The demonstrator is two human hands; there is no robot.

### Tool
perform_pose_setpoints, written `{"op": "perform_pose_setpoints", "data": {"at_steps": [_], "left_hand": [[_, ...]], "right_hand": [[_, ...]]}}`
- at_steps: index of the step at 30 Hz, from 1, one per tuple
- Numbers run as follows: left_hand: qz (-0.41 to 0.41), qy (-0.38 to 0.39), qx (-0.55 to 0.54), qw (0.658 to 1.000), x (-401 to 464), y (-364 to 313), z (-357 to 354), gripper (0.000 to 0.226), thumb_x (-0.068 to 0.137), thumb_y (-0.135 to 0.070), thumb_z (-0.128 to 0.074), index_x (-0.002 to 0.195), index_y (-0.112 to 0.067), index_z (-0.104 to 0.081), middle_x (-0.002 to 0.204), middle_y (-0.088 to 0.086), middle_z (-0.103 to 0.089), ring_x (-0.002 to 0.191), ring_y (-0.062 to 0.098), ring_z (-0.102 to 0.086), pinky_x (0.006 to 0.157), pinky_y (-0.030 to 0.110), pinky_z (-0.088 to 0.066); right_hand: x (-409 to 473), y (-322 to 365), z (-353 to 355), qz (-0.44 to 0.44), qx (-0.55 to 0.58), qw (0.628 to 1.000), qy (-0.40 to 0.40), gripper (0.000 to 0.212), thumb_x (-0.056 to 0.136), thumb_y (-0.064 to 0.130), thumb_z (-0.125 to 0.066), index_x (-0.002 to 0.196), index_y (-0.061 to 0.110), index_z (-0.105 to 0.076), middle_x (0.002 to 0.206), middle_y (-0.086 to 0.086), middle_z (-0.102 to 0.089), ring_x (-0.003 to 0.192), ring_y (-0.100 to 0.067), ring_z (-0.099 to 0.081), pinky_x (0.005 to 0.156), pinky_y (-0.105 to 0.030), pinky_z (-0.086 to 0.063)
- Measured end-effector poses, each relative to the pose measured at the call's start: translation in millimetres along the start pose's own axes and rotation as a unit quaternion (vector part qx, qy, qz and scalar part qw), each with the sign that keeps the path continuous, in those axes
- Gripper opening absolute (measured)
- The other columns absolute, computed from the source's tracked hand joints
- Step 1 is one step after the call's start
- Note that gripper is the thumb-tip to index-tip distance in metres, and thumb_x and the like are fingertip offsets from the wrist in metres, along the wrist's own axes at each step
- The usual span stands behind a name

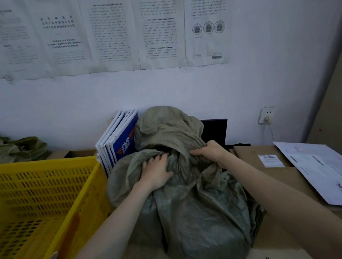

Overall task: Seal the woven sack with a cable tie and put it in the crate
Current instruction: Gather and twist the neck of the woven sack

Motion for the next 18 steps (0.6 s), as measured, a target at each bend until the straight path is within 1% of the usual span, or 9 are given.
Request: {"op": "perform_pose_setpoints", "data": {"at_steps": [2,4,7,10,12,13,15,17,18], "left_hand": [[0.0,0.011,0.041,0.999,1.6,-0.9,1.2,0.066,0.09,-0.042,-0.054,0.146,-0.019,-0.026,0.146,0.009,-0.041,0.133,0.033,-0.037,0.109,0.048,-0.025],[-0.003,0.012,0.053,0.999,1.9,0.0,5.5,0.057,0.091,-0.04,-0.053,0.14,-0.016,-0.036,0.138,0.011,-0.05,0.126,0.032,-0.046,0.104,0.046,-0.034],[-0.007,0.014,0.052,0.999,-2.5,0.5,14.3,0.043,0.092,-0.04,-0.052,0.127,-0.016,-0.048,0.124,0.01,-0.059,0.111,0.032,-0.057,0.088,0.041,-0.046],[-0.021,0.025,0.117,0.993,-4.8,-4.7,27.6,0.043,0.093,-0.044,-0.05,0.124,-0.013,-0.052,0.123,0.012,-0.057,0.113,0.034,-0.055,0.084,0.039,-0.045],[-0.03,0.045,0.16,0.986,-4.3,-11.2,34.9,0.047,0.093,-0.048,-0.049,0.123,-0.012,-0.052,0.123,0.012,-0.058,0.113,0.033,-0.055,0.08,0.037,-0.043],[-0.032,0.064,0.168,0.983,-4.5,-14.6,36.5,0.052,0.092,-0.051,-0.048,0.128,-0.013,-0.05,0.126,0.011,-0.057,0.114,0.032,-0.055,0.081,0.036,-0.043],[-0.041,0.109,0.171,0.978,-6.3,-24.3,36.9,0.056,0.091,-0.053,-0.048,0.132,-0.014,-0.048,0.127,0.01,-0.056,0.114,0.031,-0.055,0.083,0.037,-0.043],[-0.061,0.148,0.176,0.971,-8.6,-34.9,33.0,0.047,0.093,-0.051,-0.047,0.117,-0.012,-0.056,0.117,0.01,-0.059,0.104,0.029,-0.057,0.079,0.035,-0.043],[-0.071,0.162,0.178,0.968,-10.1,-39.1,31.4,0.041,0.094,-0.049,-0.046,0.106,-0.011,-0.057,0.11,0.01,-0.059,0.097,0.028,-0.057,0.076,0.034,-0.042]], "right_hand": [[1.8,0.5,5.4,0.01,-0.013,0.999,-0.046,0.044,0.072,0.026,-0.079,0.107,0.003,-0.066,0.102,-0.009,-0.068,0.097,-0.025,-0.064,0.081,-0.032,-0.053],[2.3,3.6,11.4,0.014,0.008,0.997,-0.069,0.031,0.074,0.019,-0.074,0.1,0.002,-0.067,0.098,-0.01,-0.068,0.094,-0.026,-0.064,0.074,-0.031,-0.053],[1.5,10.4,25.6,0.021,0.038,0.995,-0.092,0.023,0.075,0.013,-0.067,0.096,0.003,-0.066,0.099,-0.014,-0.068,0.093,-0.029,-0.064,0.081,-0.039,-0.055],[-9.0,27.1,38.2,0.033,0.081,0.99,-0.112,0.022,0.081,-0.001,-0.054,0.103,0.003,-0.056,0.094,-0.01,-0.06,0.084,-0.023,-0.057,0.068,-0.031,-0.049],[-13.2,35.1,41.8,0.031,0.128,0.986,-0.106,0.028,0.078,-0.006,-0.047,0.103,0.0,-0.056,0.097,-0.013,-0.059,0.082,-0.027,-0.056,0.071,-0.031,-0.046],[-13.1,36.0,41.9,0.021,0.157,0.983,-0.092,0.028,0.074,-0.004,-0.047,0.099,-0.002,-0.059,0.098,-0.016,-0.061,0.081,-0.03,-0.058,0.072,-0.033,-0.046],[-17.4,39.6,35.0,-0.009,0.196,0.98,-0.038,0.028,0.069,0.008,-0.057,0.094,-0.001,-0.066,0.096,-0.018,-0.068,0.082,-0.032,-0.064,0.078,-0.037,-0.051],[-23.1,47.4,28.6,-0.016,0.177,0.984,0.008,0.035,0.07,0.021,-0.073,0.1,0.002,-0.07,0.097,-0.016,-0.073,0.089,-0.032,-0.07,0.085,-0.04,-0.055],[-24.1,52.0,30.5,-0.007,0.15,0.989,0.005,0.036,0.071,0.021,-0.077,0.1,0.002,-0.07,0.095,-0.016,-0.074,0.088,-0.032,-0.071,0.082,-0.04,-0.057]]}}
Point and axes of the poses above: each hand's wrist, its own x-axis towards the middle knuckle, its own z-axis out of the back of the hand, y = z × x, the point moved 10 cm from there along x, towards the middle knuckle
